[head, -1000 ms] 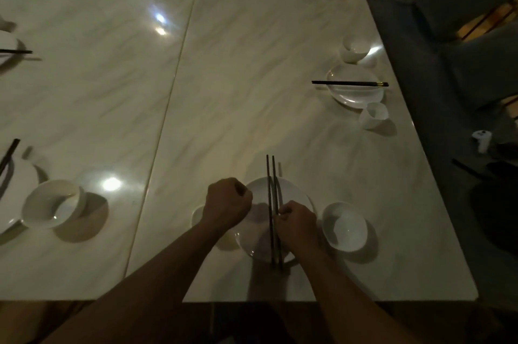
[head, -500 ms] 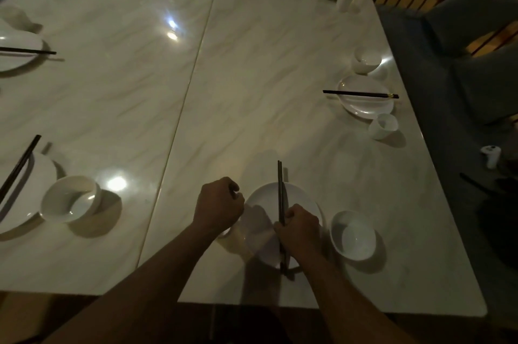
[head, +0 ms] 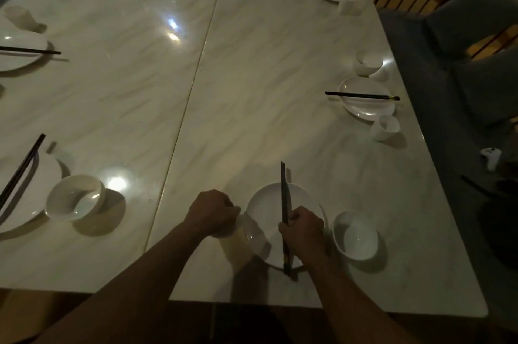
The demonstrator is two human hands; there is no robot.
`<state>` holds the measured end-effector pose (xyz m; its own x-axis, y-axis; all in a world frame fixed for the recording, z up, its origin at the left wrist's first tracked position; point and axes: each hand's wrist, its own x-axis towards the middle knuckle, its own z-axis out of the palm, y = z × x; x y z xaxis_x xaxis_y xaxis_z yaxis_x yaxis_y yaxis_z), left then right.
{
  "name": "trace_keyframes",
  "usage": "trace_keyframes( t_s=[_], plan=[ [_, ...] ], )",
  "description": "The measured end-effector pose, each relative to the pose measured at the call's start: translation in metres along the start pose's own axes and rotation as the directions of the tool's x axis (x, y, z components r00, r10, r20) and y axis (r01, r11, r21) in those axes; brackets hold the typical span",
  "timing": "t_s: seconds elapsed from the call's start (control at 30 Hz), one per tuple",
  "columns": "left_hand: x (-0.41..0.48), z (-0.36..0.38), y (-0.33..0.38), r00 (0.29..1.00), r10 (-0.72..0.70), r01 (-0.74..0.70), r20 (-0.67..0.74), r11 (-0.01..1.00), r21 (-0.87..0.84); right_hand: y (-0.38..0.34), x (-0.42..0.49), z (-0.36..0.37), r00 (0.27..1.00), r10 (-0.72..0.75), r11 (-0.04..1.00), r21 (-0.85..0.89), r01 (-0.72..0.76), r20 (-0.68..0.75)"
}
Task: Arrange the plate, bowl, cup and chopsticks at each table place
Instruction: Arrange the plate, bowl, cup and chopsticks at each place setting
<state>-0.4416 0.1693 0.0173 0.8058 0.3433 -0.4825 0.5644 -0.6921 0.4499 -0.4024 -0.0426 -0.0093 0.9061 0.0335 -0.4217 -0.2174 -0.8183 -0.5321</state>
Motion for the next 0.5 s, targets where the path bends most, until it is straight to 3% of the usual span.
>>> trace_keyframes(
  t_s=[0.5],
  plan=[
    [-0.0057,-0.0009,-0.0026,1.0,-0.027,0.027,-0.003,0.999,-0.03,0.0005,-0.0027,-0.0039,1.0,-0.003,1.0,0.031,0.003,0.02]
  ],
)
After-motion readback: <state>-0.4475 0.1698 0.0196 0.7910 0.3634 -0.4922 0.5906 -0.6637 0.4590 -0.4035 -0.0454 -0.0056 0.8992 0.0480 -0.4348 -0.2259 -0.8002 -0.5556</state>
